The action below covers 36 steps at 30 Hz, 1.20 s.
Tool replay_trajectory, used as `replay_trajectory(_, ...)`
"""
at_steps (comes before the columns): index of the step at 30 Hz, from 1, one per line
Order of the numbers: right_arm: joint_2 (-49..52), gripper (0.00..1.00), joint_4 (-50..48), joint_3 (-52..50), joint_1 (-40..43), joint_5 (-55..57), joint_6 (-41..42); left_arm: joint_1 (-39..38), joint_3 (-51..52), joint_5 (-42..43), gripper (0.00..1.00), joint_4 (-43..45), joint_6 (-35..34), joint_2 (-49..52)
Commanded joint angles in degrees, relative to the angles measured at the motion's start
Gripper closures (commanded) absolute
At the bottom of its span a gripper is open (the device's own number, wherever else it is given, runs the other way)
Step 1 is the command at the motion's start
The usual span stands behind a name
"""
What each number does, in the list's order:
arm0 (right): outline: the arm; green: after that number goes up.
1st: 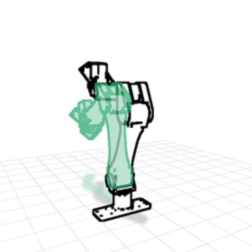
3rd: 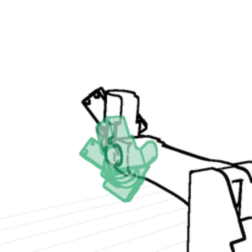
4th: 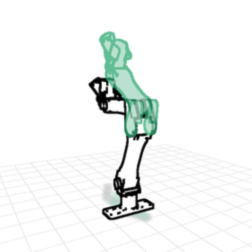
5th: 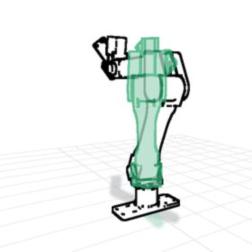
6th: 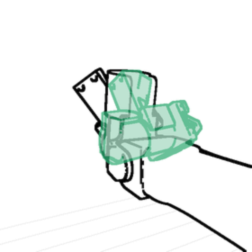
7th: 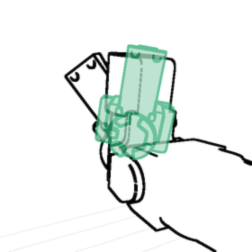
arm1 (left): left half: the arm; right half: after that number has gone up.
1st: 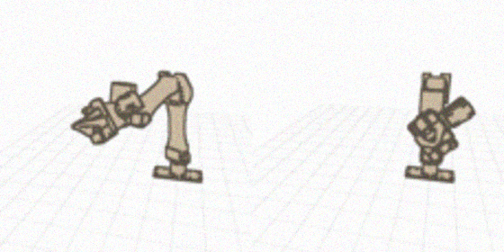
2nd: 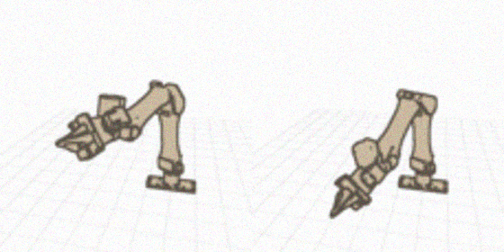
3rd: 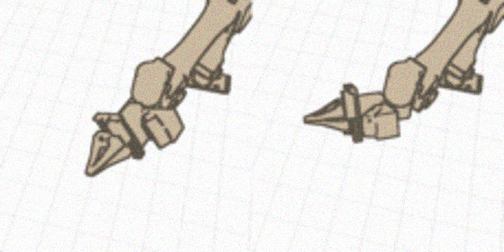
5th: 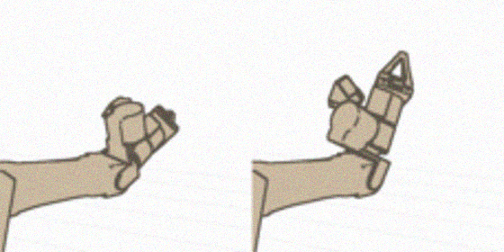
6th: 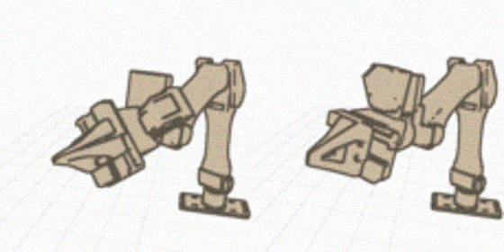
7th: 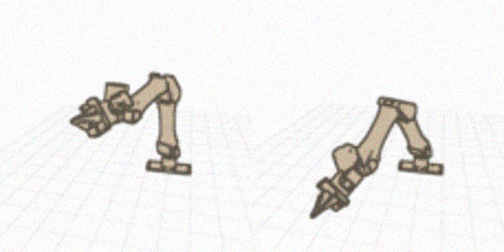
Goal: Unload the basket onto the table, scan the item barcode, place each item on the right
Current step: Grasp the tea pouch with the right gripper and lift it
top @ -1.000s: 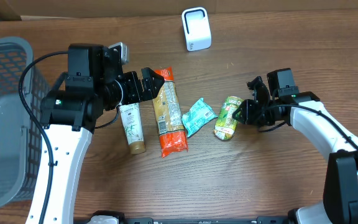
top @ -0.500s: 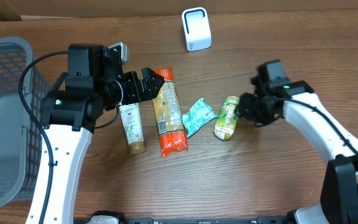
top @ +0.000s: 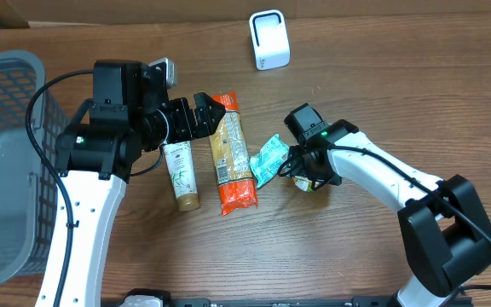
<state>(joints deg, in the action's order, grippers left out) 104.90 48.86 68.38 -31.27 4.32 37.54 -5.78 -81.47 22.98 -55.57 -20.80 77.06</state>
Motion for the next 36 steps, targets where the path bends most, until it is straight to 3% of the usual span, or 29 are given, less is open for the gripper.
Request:
replay_trajectory(1,0.55,0.21,0.02,2.38,-0.96,2.25,1.68,-0.24,-1.18,0.79,0.0,0.11,1.11,0.52)
replay_trajectory(11,5.75,0.23,-0.39,2.38,-1.57,-0.11,2.12,-0.24,-1.18,0.79,0.0,0.11,1.09,0.52)
replay_trajectory(20,5.79,0.57,2.38,2.6,-0.48,0.22,0.48,-0.24,-1.18,0.79,0.0,0.11,1.09,0.52)
replay_trajectory(22,5.79,0.75,3.26,3.43,0.04,-0.26,-2.08,-0.24,-1.18,0.79,0.0,0.11,1.09,0.52)
replay_trajectory(25,5.79,0.84,4.96,5.29,0.74,-1.7,-5.51,-0.24,-1.18,0.79,0.01,0.11,1.09,0.52)
replay_trajectory(28,5.29,0.96,7.91,9.25,2.05,-7.39,-10.75,-0.24,-1.18,0.79,0.01,0.11,1.09,0.52)
replay_trajectory(36,0.96,0.96,9.66,15.65,7.28,-40.87,-29.9,-0.24,-1.18,0.79,0.0,0.11,1.09,0.52)
